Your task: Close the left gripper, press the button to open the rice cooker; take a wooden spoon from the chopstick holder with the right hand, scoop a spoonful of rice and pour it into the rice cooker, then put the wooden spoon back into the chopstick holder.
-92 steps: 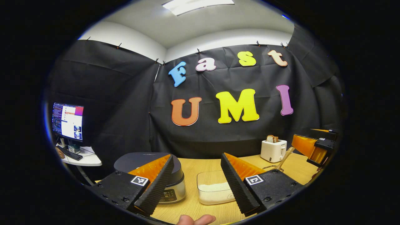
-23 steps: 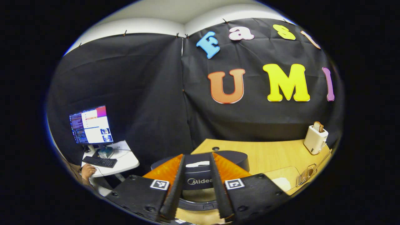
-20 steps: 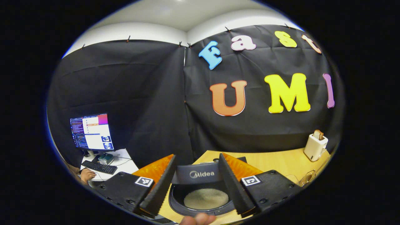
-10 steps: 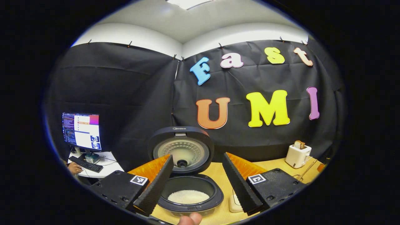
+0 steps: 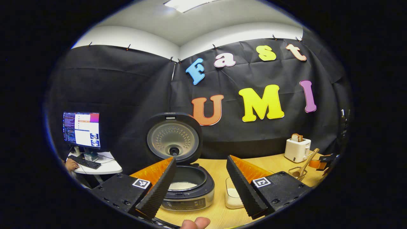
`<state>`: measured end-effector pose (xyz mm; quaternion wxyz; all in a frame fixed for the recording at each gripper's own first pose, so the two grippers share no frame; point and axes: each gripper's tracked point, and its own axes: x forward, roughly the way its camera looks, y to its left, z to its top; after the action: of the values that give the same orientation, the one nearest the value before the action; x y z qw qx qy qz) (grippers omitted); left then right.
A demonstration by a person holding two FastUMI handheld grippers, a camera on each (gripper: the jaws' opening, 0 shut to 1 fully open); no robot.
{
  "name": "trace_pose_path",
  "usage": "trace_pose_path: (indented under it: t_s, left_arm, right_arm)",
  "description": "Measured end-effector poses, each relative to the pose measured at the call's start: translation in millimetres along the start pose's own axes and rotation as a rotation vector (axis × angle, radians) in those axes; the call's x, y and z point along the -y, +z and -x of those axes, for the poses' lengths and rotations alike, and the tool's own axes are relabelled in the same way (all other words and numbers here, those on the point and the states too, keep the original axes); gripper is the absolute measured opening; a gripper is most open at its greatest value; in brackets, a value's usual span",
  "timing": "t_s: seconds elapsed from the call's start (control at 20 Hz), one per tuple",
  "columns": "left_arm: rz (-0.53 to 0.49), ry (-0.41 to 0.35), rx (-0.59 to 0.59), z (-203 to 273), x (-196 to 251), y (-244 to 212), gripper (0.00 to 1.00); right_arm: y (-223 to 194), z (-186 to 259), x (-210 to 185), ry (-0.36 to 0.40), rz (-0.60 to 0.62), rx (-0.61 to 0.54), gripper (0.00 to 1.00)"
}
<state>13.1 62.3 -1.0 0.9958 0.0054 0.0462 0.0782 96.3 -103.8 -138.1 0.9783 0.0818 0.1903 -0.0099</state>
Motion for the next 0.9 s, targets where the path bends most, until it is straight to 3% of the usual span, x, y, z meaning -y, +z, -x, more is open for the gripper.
trace_pose_path:
  t_s: [0.05, 0.3, 0.4, 0.45, 0.55, 0.6, 0.65, 0.7, 0.8, 0.85, 0.9]
  left_arm:
    - [0.005, -0.014, -0.013, 0.6, 3.5, -7.5, 1.00]
    - [-0.009, -0.012, -0.039, -4.2, 1.6, -24.9, 1.00]
    - [-0.032, -0.001, -0.044, -4.1, -3.7, -26.9, 1.00]
    - [-0.037, 0.004, -0.040, -5.0, -5.6, -25.9, 1.00]
    - [-0.031, 0.015, -0.030, -5.4, -12.1, -24.2, 1.00]
    - [-0.023, 0.022, -0.029, -5.4, -15.1, -24.7, 1.00]
    - [-0.013, 0.026, -0.030, -4.2, -17.4, -24.1, 1.00]
    - [-0.002, 0.028, -0.031, -3.8, -19.4, -25.0, 1.00]
    - [0.011, 0.036, -0.038, -5.3, -25.0, -27.7, 1.00]
    - [0.016, 0.036, -0.039, -4.8, -26.2, -28.9, 1.00]
    - [0.019, 0.037, -0.044, -4.4, -27.0, -30.3, 1.00]
  right_arm:
    - [1.3, -9.3, 3.7, -0.020, -0.007, 0.001, 0.95]
    - [-5.0, -52.1, -1.3, -0.020, -0.014, -0.038, 0.92]
    - [-11.0, -61.3, -3.4, -0.016, -0.017, -0.066, 0.74]
    - [-13.8, -64.3, -3.9, -0.015, -0.020, -0.075, 0.73]
    - [-15.2, -68.2, -3.9, -0.023, -0.024, -0.078, 0.59]
    - [-13.8, -67.1, -6.7, -0.016, -0.030, -0.077, 0.41]
    - [-13.0, -67.0, -9.6, -0.011, -0.042, -0.073, 0.38]
    - [-12.3, -66.4, -10.1, -0.015, -0.051, -0.074, 0.23]
    - [-7.6, -65.2, -20.3, 0.031, -0.087, -0.056, 0.16]
    - [-5.6, -63.7, -18.7, 0.018, -0.082, -0.065, 0.11]
    - [-7.6, -65.5, -21.6, 0.029, -0.066, -0.075, 0.02]
